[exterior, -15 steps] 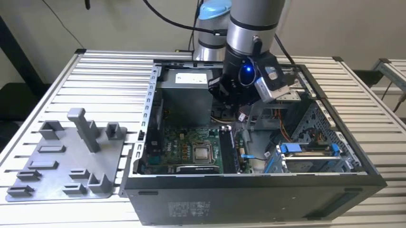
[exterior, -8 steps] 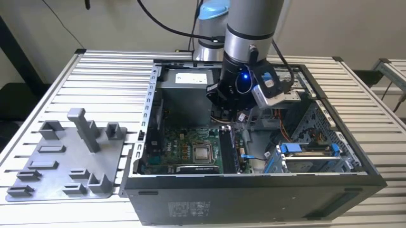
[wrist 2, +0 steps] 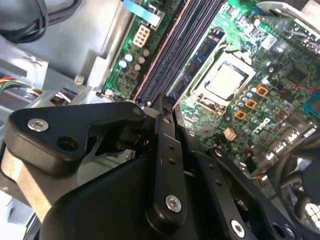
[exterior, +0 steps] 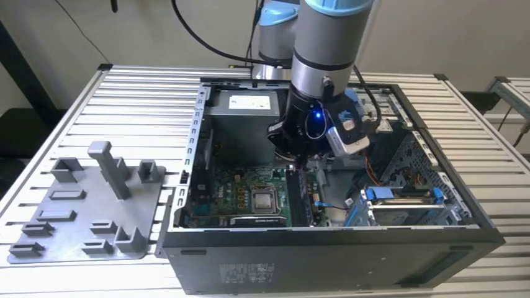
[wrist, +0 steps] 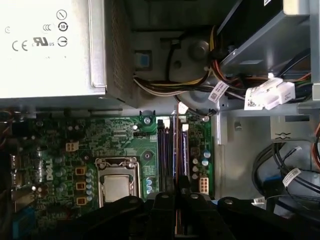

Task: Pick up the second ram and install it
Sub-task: 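Insert the second ram into the second slot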

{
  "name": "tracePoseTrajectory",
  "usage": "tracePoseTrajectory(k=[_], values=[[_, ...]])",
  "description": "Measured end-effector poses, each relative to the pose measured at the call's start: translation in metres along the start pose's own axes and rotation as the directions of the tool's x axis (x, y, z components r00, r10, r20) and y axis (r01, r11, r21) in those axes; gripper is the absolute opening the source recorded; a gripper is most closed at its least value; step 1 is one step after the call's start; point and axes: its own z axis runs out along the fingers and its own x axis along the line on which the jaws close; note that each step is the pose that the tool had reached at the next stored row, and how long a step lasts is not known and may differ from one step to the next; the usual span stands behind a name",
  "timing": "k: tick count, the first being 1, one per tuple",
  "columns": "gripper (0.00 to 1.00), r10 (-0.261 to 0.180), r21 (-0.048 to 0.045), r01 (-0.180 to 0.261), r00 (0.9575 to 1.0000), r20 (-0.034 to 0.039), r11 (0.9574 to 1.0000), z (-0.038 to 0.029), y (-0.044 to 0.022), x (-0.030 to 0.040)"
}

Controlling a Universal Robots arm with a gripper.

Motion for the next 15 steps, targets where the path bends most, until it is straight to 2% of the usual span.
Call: tracePoseTrajectory(k=[7,10,15], values=[[0.14,0.000,-0.0001,0.000,1.0000,0.0000,1.0000,0.0127,-0.0015,0.0017],[0.14,0.001,0.0002,-0.001,1.0000,0.0001,1.0000,0.0174,-0.0031,0.0052],[0.14,0.002,0.0005,-0.002,1.0000,-0.0022,1.0000,0.0254,-0.0068,0.0058]])
